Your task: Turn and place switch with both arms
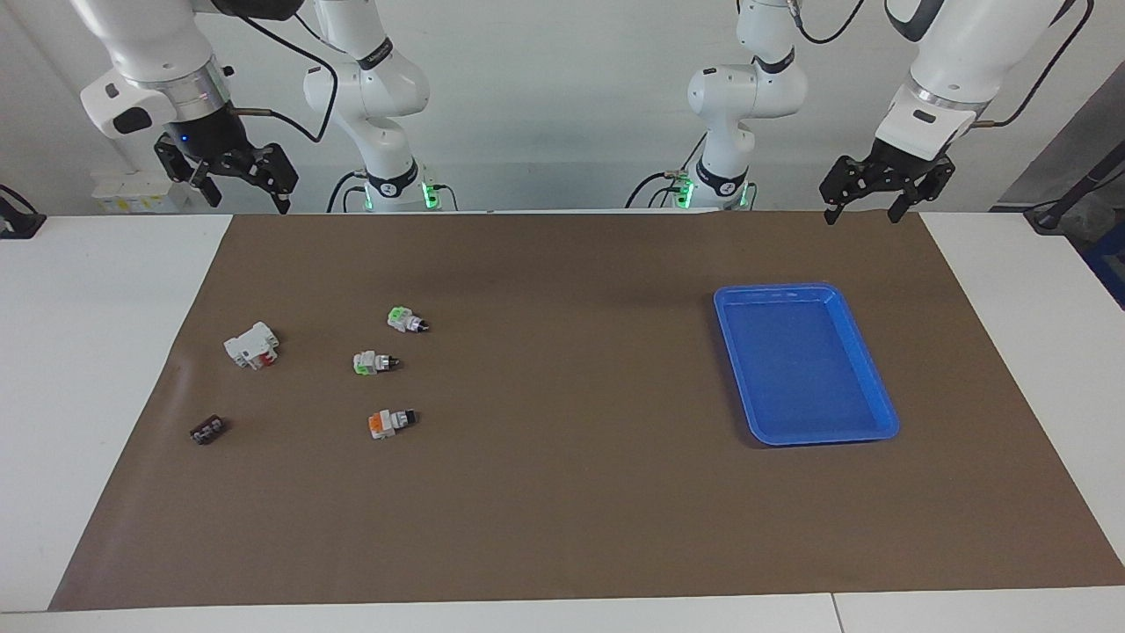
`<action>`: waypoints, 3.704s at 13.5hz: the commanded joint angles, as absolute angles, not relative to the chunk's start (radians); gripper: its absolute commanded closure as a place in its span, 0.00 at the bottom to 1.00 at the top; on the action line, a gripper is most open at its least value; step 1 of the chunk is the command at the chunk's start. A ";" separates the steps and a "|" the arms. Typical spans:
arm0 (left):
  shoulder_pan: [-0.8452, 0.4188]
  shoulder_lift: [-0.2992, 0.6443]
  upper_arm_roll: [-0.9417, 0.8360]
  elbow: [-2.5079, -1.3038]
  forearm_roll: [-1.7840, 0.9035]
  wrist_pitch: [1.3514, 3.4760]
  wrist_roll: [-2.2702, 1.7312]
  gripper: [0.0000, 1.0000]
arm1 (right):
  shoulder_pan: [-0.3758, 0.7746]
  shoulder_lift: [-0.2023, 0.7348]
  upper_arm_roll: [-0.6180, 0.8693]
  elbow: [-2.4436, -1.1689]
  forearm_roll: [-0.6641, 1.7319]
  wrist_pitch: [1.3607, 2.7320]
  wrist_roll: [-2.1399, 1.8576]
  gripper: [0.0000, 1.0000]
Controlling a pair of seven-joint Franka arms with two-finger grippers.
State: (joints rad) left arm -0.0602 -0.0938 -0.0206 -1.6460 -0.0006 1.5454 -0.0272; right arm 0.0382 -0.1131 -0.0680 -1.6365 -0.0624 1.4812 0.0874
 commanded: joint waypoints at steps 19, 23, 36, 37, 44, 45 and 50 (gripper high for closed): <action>-0.057 -0.115 -0.012 -1.661 0.018 1.525 -0.028 0.00 | 0.077 -0.092 -0.048 -2.128 0.268 1.988 1.721 0.00; -0.057 -0.114 -0.012 -1.661 0.018 1.525 -0.028 0.00 | 0.109 0.012 -0.048 -2.219 0.273 2.127 1.631 0.00; -0.057 -0.114 -0.012 -1.661 0.018 1.525 -0.028 0.00 | 0.141 0.000 -0.046 -2.467 0.310 2.322 1.516 0.00; -0.057 -0.115 -0.012 -1.661 0.018 1.525 -0.028 0.00 | 0.143 -0.003 -0.046 -2.477 0.310 2.329 1.522 0.02; -0.057 -0.115 -0.012 -1.661 0.018 1.525 -0.028 0.00 | 0.129 0.009 -0.048 -2.453 0.316 2.319 1.449 1.00; -0.057 -0.114 -0.012 -1.661 0.018 1.525 -0.028 0.00 | 0.129 0.017 -0.048 -2.418 0.316 2.283 1.459 1.00; -0.057 -0.115 -0.012 -1.661 0.018 1.525 -0.028 0.00 | 0.133 -0.001 -0.046 -2.133 0.460 1.894 1.544 1.00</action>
